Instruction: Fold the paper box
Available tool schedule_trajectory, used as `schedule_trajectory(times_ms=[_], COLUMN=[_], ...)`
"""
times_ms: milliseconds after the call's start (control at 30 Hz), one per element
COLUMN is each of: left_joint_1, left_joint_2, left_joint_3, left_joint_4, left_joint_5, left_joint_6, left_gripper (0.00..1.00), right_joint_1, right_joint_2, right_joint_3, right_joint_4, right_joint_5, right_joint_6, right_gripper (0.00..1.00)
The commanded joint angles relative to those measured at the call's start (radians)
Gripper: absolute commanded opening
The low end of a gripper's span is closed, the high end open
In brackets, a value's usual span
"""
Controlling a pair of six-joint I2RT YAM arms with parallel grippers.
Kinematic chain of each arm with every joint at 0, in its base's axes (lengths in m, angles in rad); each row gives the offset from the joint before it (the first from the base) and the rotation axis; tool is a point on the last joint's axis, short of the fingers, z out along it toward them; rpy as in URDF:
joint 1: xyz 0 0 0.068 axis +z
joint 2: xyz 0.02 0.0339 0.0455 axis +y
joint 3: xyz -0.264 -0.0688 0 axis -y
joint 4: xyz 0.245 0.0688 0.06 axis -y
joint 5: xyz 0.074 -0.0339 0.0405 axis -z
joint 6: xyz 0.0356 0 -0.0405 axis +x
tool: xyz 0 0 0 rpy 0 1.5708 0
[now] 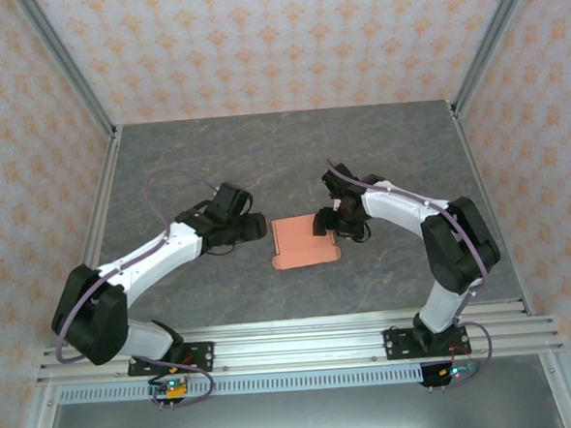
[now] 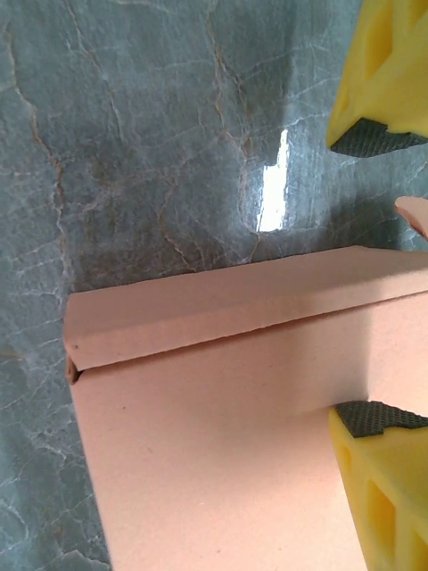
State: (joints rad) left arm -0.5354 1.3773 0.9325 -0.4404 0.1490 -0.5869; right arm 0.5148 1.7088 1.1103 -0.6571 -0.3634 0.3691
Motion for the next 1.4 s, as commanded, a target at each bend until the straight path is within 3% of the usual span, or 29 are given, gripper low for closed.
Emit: schedule_trajectory(times_ms=[0, 200, 367, 533, 600, 667, 800, 1000, 1367], left_joint_1=[-0.009, -0.009, -0.009, -0.009, -0.002, 0.018, 0.085, 0.154, 0.173], left_joint_2=[-0.034, 0.075, 0.132, 0.202, 0.255, 0.310, 0.361, 0.377, 0.403], left_joint_3=[0.010, -0.074, -0.101, -0.073, -0.056, -0.037, -0.078, -0.144, -0.162], left_joint_4=[0.030, 0.151, 0.256, 0.274, 0.276, 0.265, 0.329, 0.353, 0.365], left_joint_5=[0.044, 0.097, 0.244, 0.317, 0.357, 0.406, 0.488, 0.551, 0.588], left_joint_6=[0.043, 0.028, 0.047, 0.084, 0.099, 0.104, 0.078, 0.096, 0.104], left_gripper=[0.67, 0.67, 0.65, 0.59, 0.52, 0.44, 0.38, 0.34, 0.33], right_joint_1=[0.005, 0.006, -0.008, -0.071, -0.099, -0.130, -0.188, -0.227, -0.231], right_joint_2=[-0.004, -0.091, -0.192, -0.215, -0.222, -0.221, -0.210, -0.169, -0.025], right_joint_3=[-0.005, 0.017, -0.026, -0.139, -0.194, -0.229, -0.269, -0.261, -0.262], right_joint_4=[0.006, 0.035, 0.056, 0.159, 0.230, 0.270, 0.337, 0.378, 0.607], right_joint_5=[0.064, 0.083, 0.104, -0.083, -0.147, -0.171, -0.307, -0.460, -0.633], right_joint_6=[0.014, 0.107, 0.097, 0.108, 0.120, 0.116, 0.095, 0.065, 0.178], right_gripper=[0.74, 0.76, 0.74, 0.72, 0.73, 0.76, 0.79, 0.80, 0.78])
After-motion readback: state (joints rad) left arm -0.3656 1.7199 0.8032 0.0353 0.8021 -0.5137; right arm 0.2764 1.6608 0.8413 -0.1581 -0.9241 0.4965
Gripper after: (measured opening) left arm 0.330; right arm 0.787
